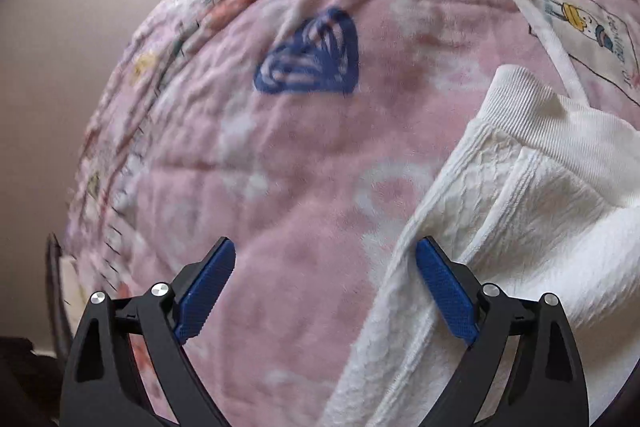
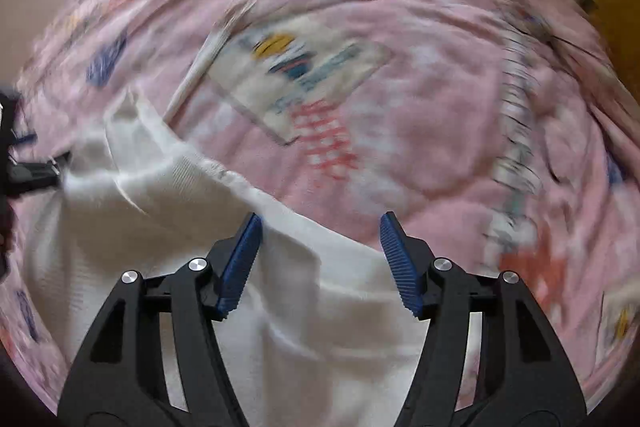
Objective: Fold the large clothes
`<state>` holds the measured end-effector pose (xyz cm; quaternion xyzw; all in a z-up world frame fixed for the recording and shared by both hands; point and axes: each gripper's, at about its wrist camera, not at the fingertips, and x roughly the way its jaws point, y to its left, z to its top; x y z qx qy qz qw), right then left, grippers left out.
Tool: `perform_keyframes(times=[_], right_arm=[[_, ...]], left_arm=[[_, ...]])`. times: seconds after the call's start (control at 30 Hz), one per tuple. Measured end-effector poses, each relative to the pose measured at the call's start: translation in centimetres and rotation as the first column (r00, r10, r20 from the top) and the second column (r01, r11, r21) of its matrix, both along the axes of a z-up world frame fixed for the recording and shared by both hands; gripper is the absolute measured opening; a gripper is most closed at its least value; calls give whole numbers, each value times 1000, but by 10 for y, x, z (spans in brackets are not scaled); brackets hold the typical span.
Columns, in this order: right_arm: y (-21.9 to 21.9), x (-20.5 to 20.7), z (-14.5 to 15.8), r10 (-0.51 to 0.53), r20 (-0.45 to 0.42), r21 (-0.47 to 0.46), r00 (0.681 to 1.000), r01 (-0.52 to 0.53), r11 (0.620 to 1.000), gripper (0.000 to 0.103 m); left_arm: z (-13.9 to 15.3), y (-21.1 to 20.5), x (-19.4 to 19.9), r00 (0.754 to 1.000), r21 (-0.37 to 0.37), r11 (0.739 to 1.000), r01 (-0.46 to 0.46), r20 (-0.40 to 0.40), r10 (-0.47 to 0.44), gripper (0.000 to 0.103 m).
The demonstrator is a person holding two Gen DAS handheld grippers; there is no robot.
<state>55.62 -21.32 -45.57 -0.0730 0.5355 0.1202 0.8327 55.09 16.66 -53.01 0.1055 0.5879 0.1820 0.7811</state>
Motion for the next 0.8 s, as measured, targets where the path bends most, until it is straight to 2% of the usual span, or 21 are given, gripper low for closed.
perform_keyframes(times=[0.03, 0.13, 0.2, 0.23, 0.27, 0.33, 0.37, 0.4, 0.43, 0.5, 0.6, 0.63, 0.67, 0.7, 0.73, 0.77, 0.8], right_arm=[[-13, -9, 6, -25, 10, 17, 1000, 25, 1000, 61], [-63, -32, 1, -116, -34, 66, 993, 118, 991, 61], [-90, -41, -24, -134, -125, 146, 983, 152, 978, 60], [-96, -46, -39, -137, -158, 162, 978, 162, 973, 60], [-96, -50, -49, -123, -176, 158, 977, 151, 976, 60], [-87, -56, -76, -92, -154, 47, 984, 101, 994, 60], [-82, -56, -93, -90, -126, -42, 988, 85, 995, 60], [-82, -55, -102, -93, -109, -66, 990, 86, 994, 60], [-83, -53, -110, -99, -95, -70, 991, 92, 993, 60], [-84, -51, -119, -110, -43, -75, 993, 107, 992, 60], [-95, -56, -111, -182, 32, -50, 983, 183, 982, 58], [-105, -58, -108, -219, 42, -29, 975, 220, 975, 54], [-117, -60, -107, -260, 57, -32, 964, 262, 965, 44], [-136, -62, -106, -320, 68, -33, 945, 323, 946, 45], [-147, -62, -109, -338, 22, 31, 941, 338, 941, 45], [-154, -62, -111, -344, -18, 69, 939, 344, 936, 45], [-151, -63, -109, -323, -13, 49, 946, 323, 945, 44]], left_arm=[[9, -4, 3, 1000, -8, 1000, 15, 21, -15, 79], [38, -20, 14, 994, -72, 995, 68, 94, -61, 80], [55, -40, 27, 985, -143, 980, 135, 129, -117, 89], [53, -51, 37, 984, -185, 970, 157, 113, -138, 89], [47, -59, 43, 984, -185, 968, 167, 92, -153, 89], [13, -75, 58, 987, -165, 974, 157, 35, -154, 88], [-7, -79, 64, 989, -121, 982, 145, -1, -146, 86], [-22, -79, 70, 991, -72, 989, 128, -26, -130, 81], [-30, -80, 73, 993, -39, 993, 115, -14, -115, 82], [-36, -64, 80, 998, 53, 998, 26, 53, -28, 88], [-38, -40, 83, 995, 114, 992, -55, 91, 44, 90], [-40, -35, 84, 996, 137, 989, -46, 83, 34, 91], [-41, -35, 84, 997, 174, 985, -13, 75, 0, 93], [-42, -40, 84, 997, 212, 977, 25, 65, -40, 93], [-41, -44, 83, 996, 243, 969, 56, 60, -72, 93], [-39, -45, 82, 995, 242, 968, 64, 64, -82, 93], [-37, -46, 82, 994, 228, 971, 71, 62, -87, 93]])
